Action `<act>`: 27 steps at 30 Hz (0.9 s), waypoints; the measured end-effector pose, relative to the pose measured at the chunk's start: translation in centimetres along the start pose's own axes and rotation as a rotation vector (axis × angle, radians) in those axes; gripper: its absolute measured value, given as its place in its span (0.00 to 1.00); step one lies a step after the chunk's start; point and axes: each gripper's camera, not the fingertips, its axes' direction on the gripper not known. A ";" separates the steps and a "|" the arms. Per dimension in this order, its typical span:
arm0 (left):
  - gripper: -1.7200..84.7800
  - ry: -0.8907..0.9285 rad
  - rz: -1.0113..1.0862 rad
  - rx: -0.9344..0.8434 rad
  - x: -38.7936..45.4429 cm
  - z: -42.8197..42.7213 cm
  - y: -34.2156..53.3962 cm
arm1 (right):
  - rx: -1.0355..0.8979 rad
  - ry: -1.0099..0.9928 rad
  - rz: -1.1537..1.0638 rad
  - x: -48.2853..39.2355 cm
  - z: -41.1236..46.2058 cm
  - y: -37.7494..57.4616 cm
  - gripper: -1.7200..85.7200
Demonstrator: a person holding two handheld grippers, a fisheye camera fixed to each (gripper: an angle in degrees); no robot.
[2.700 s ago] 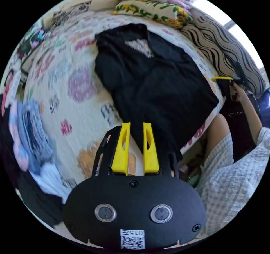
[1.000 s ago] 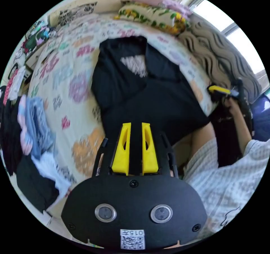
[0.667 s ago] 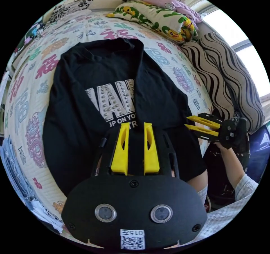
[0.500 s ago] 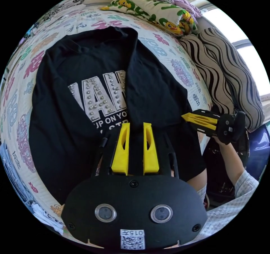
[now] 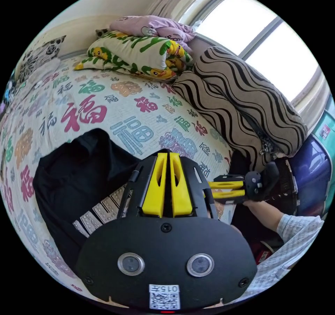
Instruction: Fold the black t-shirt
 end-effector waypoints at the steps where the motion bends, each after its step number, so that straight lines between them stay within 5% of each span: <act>1: 0.01 -0.008 0.002 -0.004 0.2 0.1 -0.2 | 0.001 -0.004 0.006 -0.1 0.5 0.0 0.11; 15: 0.01 0.015 0.011 0.040 3.6 1.2 -3.7 | 0.377 -0.053 0.395 6.7 -0.4 4.3 0.01; 22: 0.02 0.087 0.109 0.131 7.9 7.8 -10.7 | 0.351 -0.153 0.693 15.9 2.5 5.5 0.02; 27: 0.02 0.041 0.106 0.032 9.8 15.8 -11.4 | 0.235 -0.146 0.760 17.5 7.0 4.8 0.02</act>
